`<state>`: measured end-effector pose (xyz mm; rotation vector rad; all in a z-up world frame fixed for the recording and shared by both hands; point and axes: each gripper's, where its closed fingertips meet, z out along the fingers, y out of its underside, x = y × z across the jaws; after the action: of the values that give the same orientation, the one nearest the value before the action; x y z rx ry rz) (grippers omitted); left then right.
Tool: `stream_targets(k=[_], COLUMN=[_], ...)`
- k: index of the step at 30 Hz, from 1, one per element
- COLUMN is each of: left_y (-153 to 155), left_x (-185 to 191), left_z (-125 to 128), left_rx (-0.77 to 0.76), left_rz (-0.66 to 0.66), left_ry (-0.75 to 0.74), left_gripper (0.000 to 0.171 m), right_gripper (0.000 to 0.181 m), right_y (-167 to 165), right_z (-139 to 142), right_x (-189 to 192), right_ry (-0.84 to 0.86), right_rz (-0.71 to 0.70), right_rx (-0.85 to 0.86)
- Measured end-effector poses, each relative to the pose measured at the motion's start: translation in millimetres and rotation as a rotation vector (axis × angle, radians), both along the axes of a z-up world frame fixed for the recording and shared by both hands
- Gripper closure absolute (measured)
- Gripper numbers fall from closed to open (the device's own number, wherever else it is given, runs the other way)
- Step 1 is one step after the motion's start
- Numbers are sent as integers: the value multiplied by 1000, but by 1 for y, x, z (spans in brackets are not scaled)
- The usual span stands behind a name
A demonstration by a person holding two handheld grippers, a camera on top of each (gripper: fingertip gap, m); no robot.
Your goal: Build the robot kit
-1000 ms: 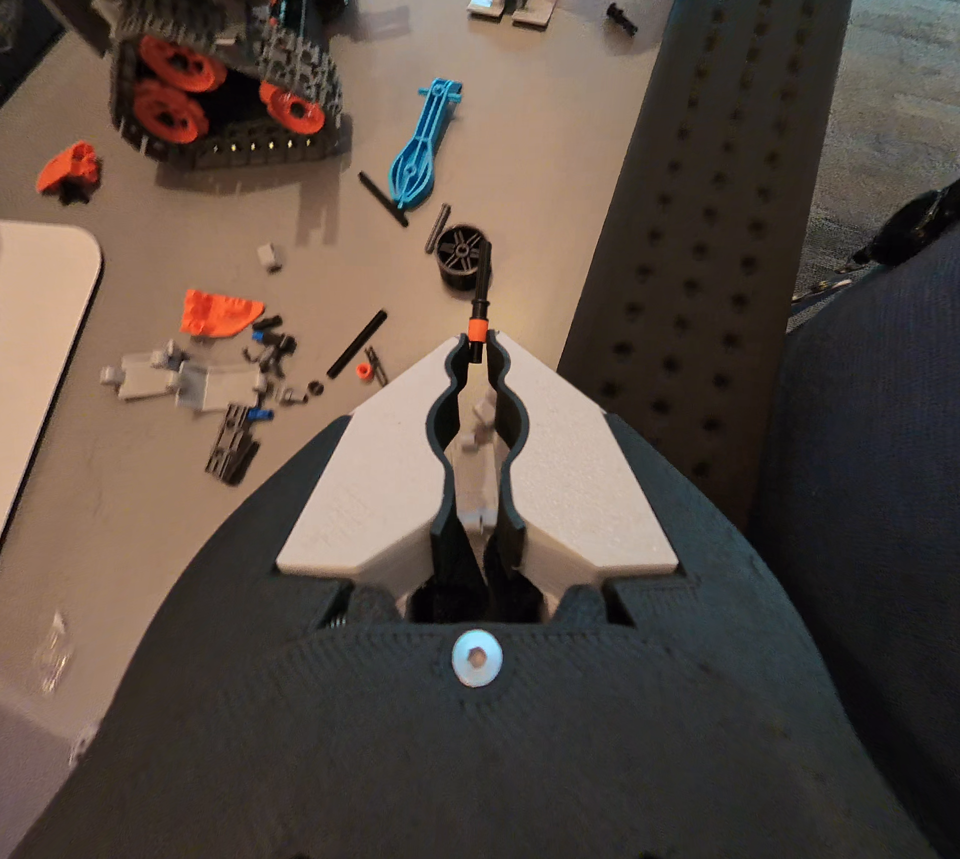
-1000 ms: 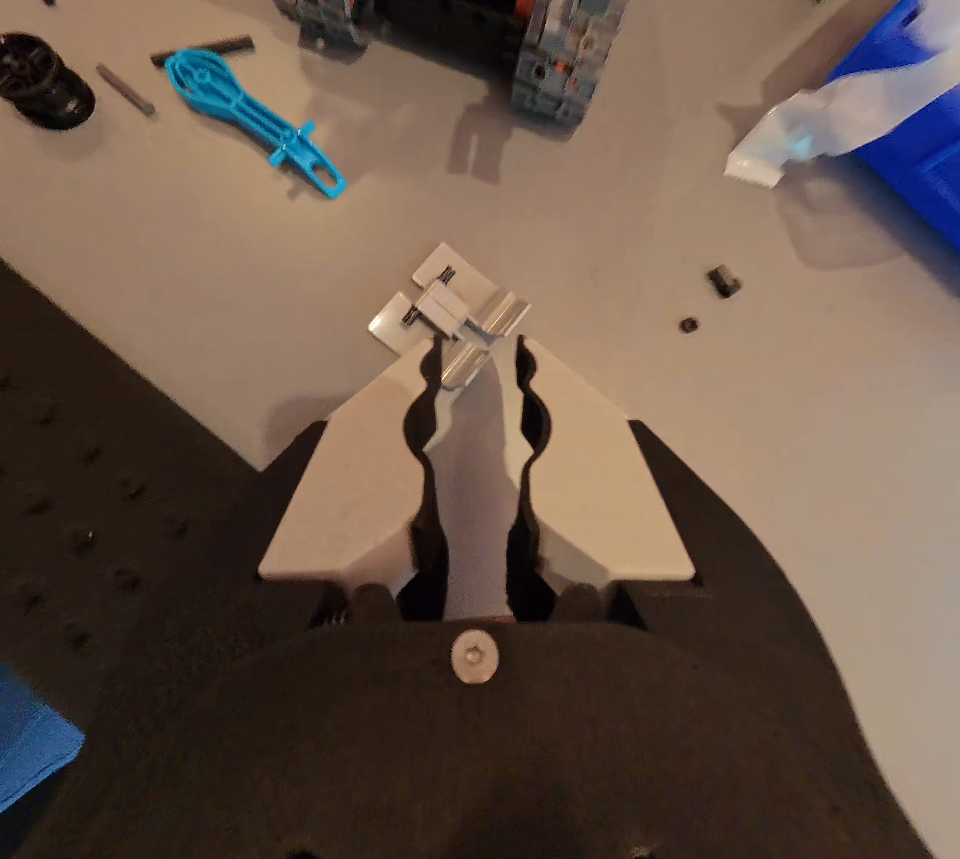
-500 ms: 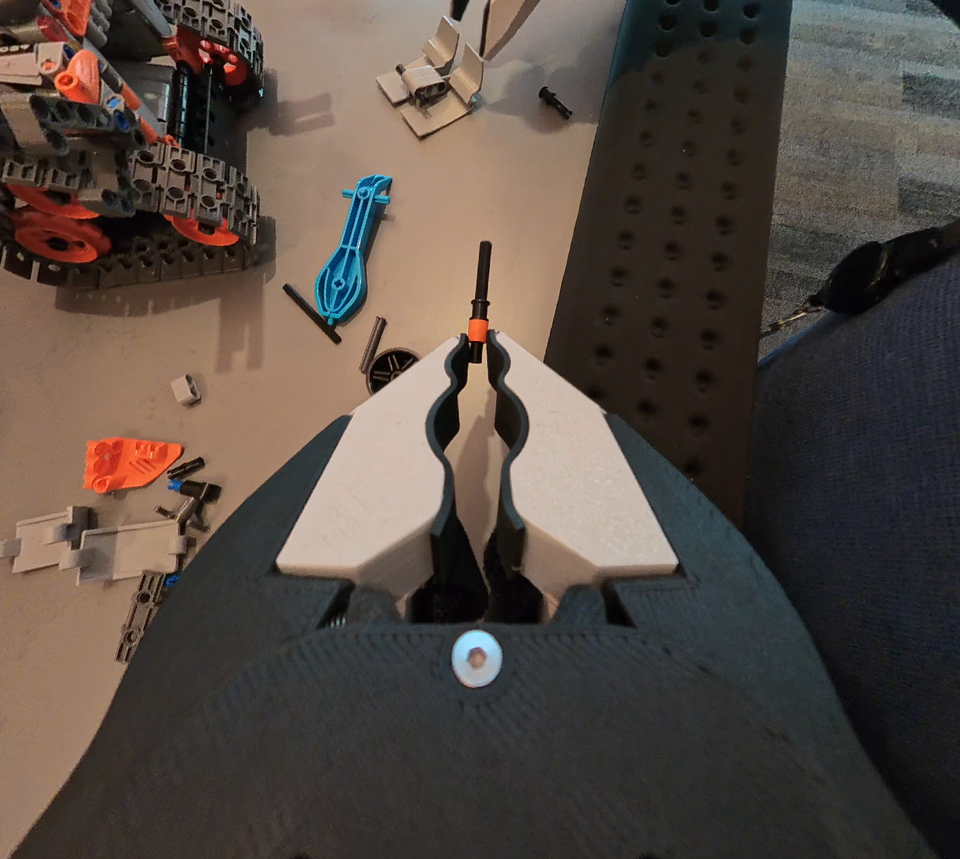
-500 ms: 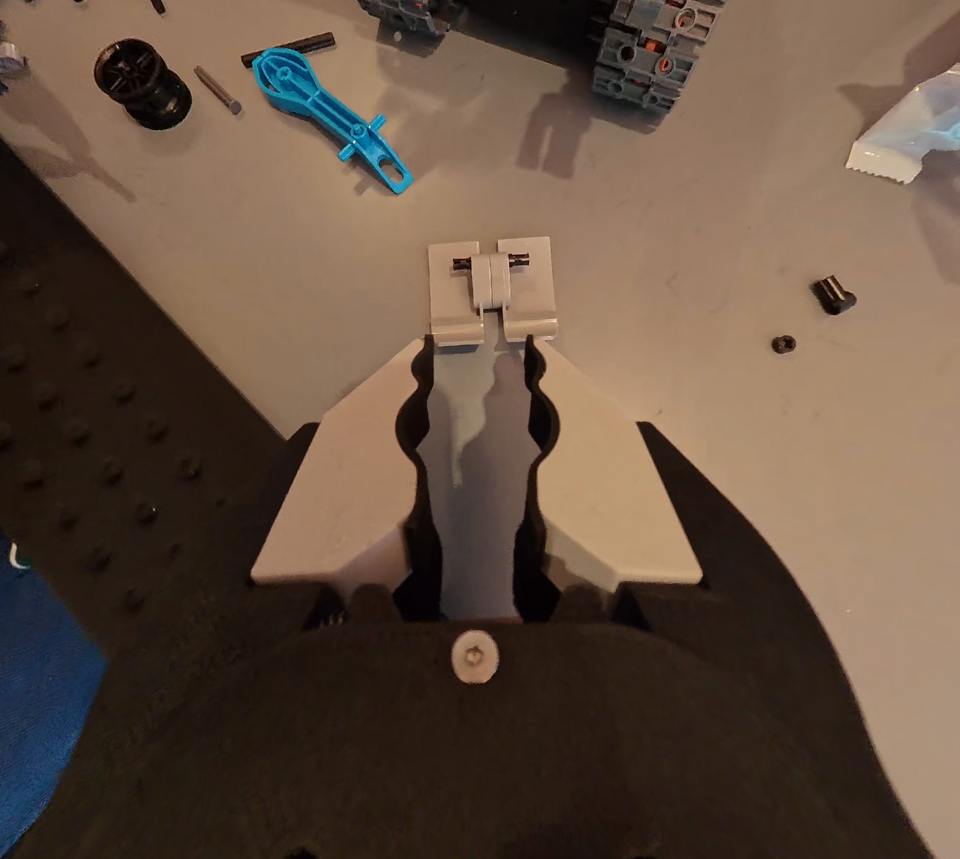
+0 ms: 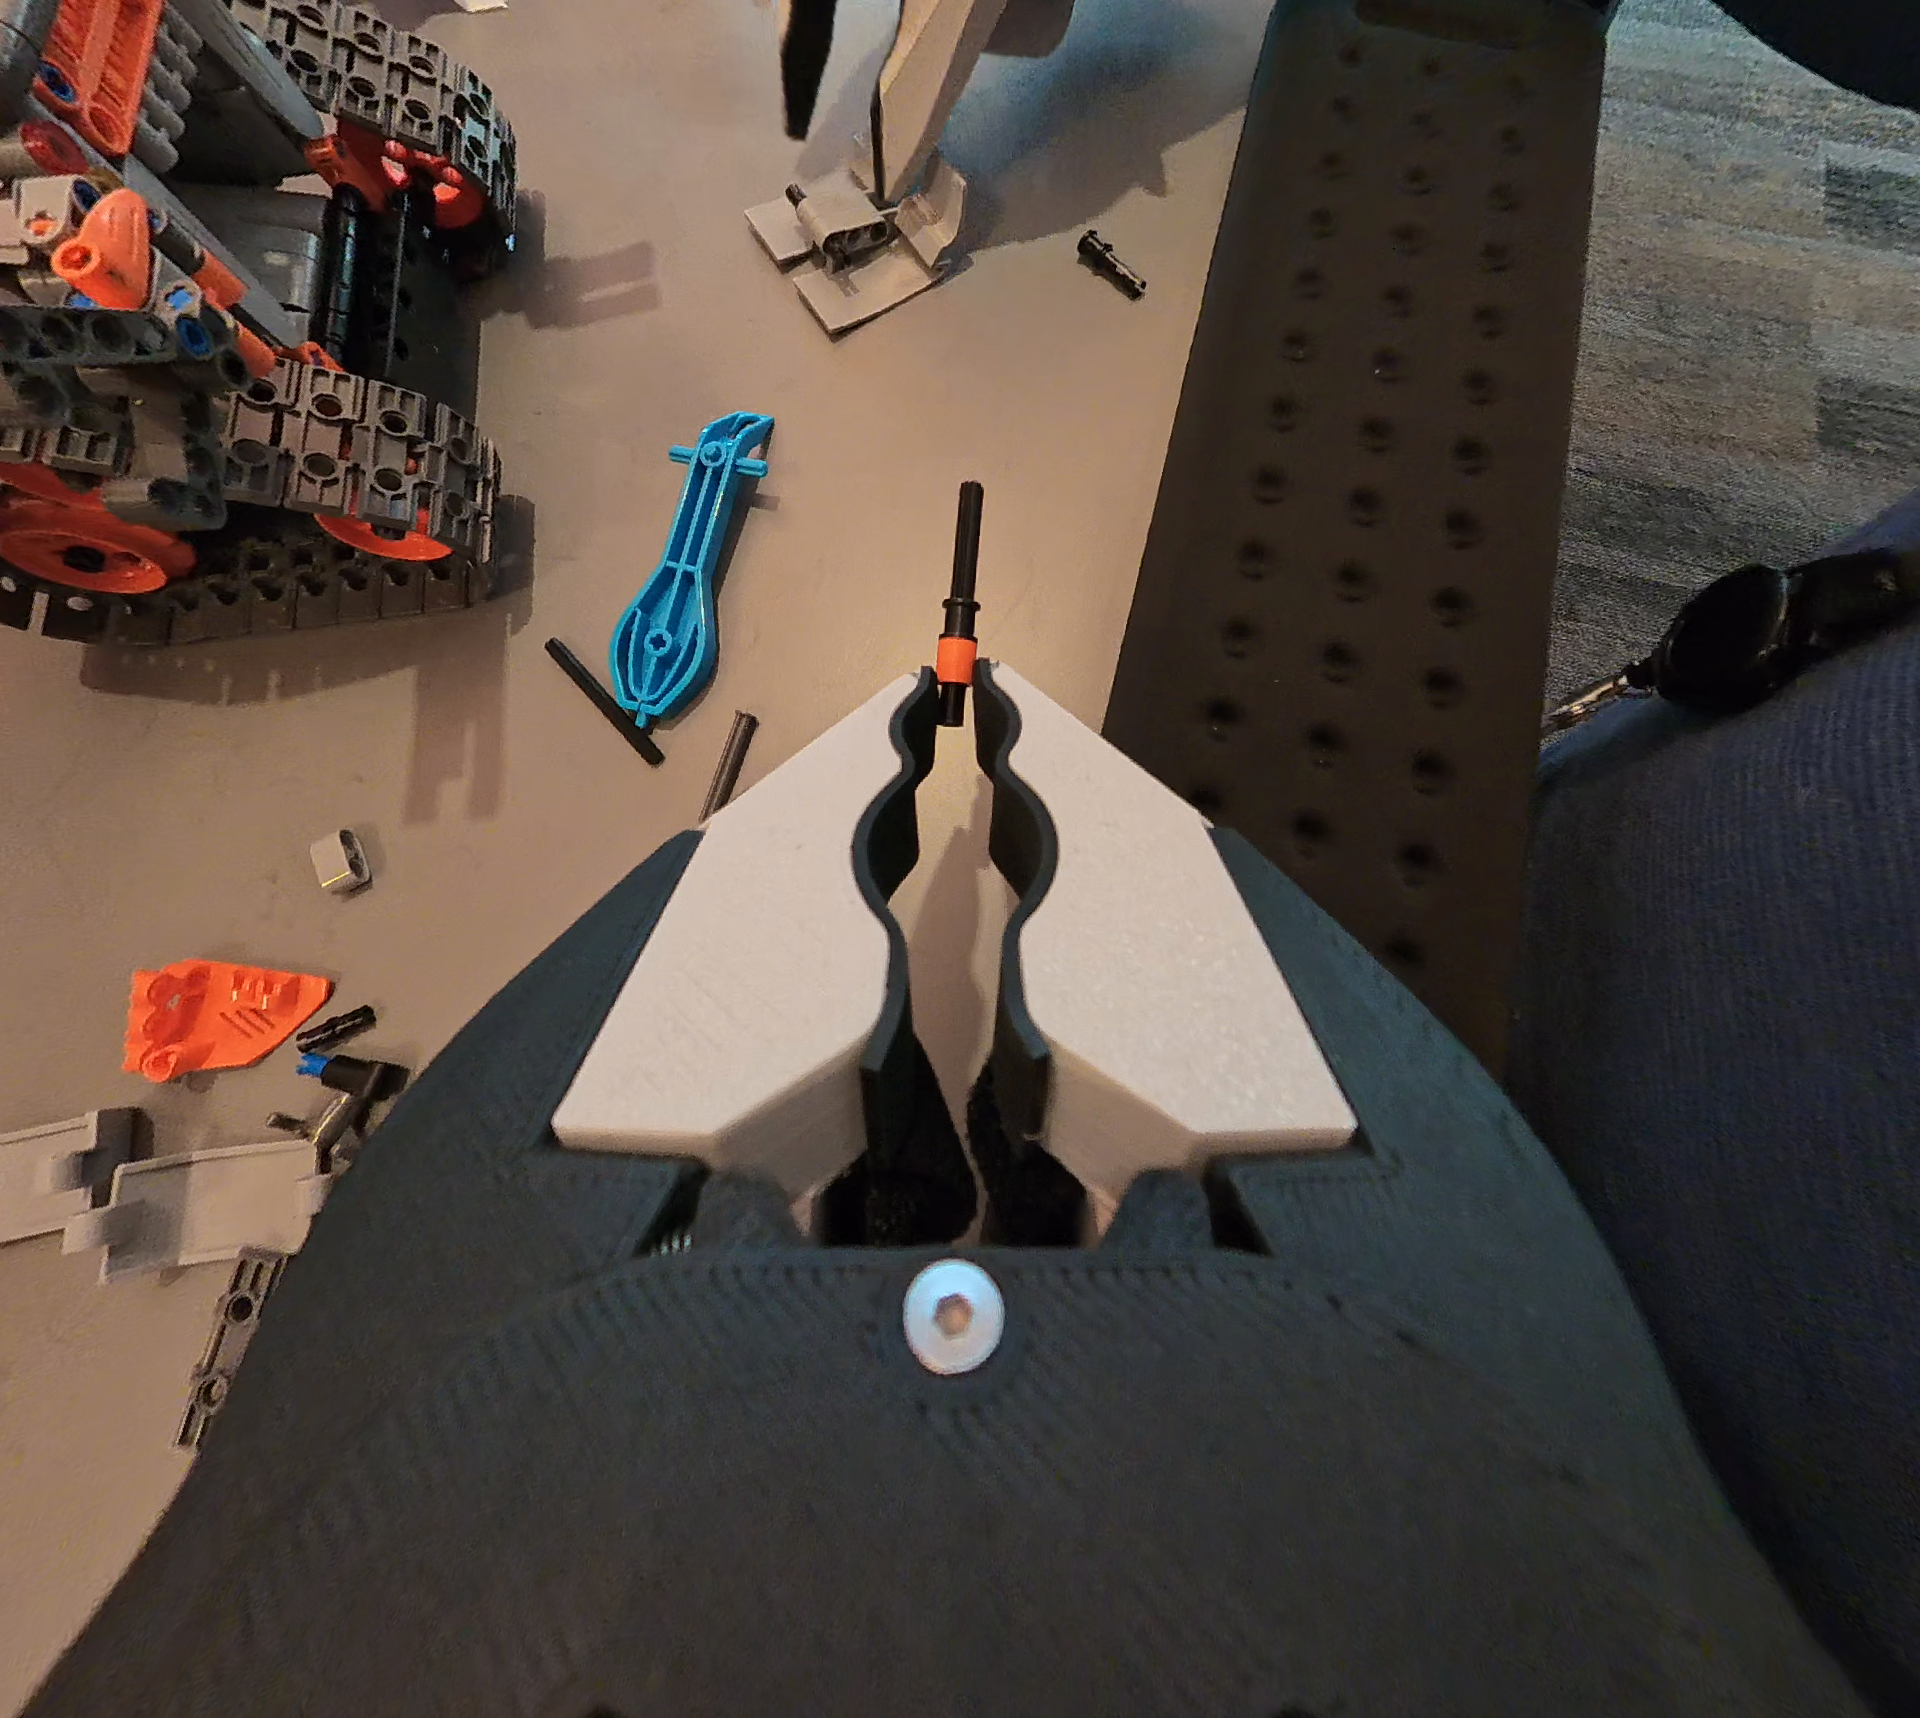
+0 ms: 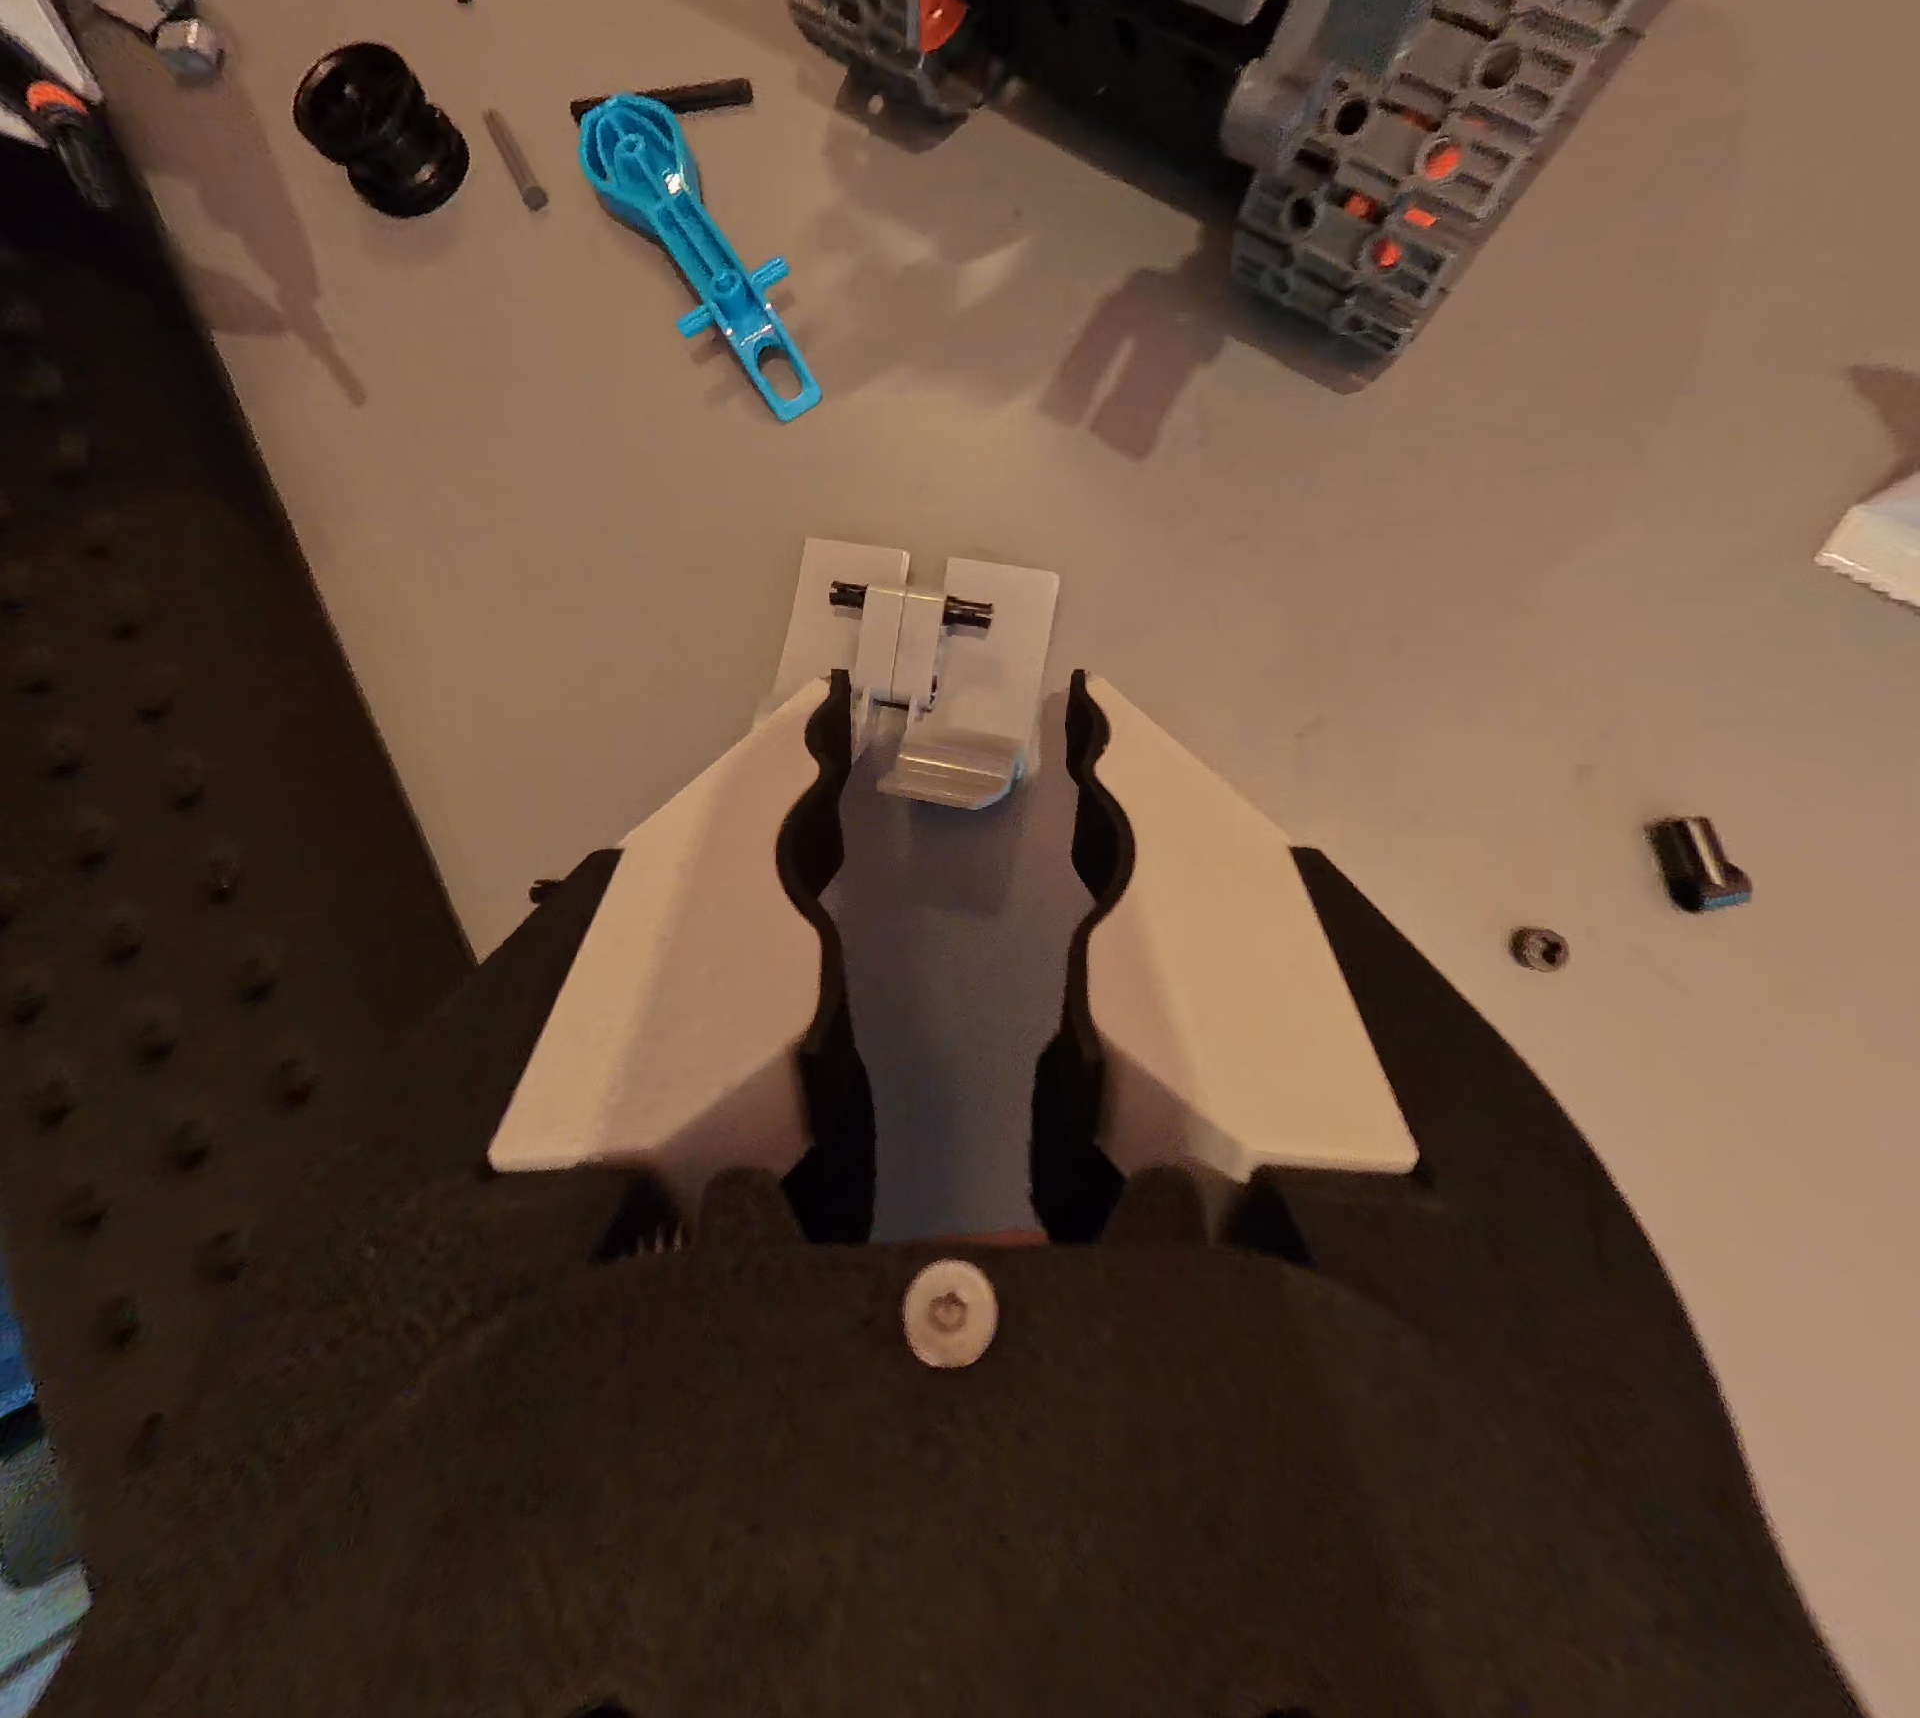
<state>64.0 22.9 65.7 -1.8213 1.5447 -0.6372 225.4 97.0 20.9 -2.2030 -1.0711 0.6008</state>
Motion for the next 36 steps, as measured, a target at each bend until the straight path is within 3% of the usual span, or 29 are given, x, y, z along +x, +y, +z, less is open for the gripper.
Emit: stream_targets(k=[8, 11, 17, 23, 36], left_y=[5, 7, 10, 12, 18], left_x=[1, 2, 5, 6, 7], left_z=[-4, -5, -5, -9, -11], left_rx=[-7, -8, -11, -18, -27], left_rz=[16, 16, 12, 11, 13], left_ry=[-1, 0, -1, 8, 14], left_gripper=[167, 167, 167, 167, 167], right_gripper=[148, 150, 138, 142, 141], right_y=[-14, -7, 5, -8, -23], right_z=[-3, 9, 4, -8, 5], right_x=[-14, -11, 7, -7, -19], right_ry=[-10, -6, -39, -49, -35], right_rz=[57, 28, -32, 30, 47], right_rx=[-44, 33, 41, -11, 14])
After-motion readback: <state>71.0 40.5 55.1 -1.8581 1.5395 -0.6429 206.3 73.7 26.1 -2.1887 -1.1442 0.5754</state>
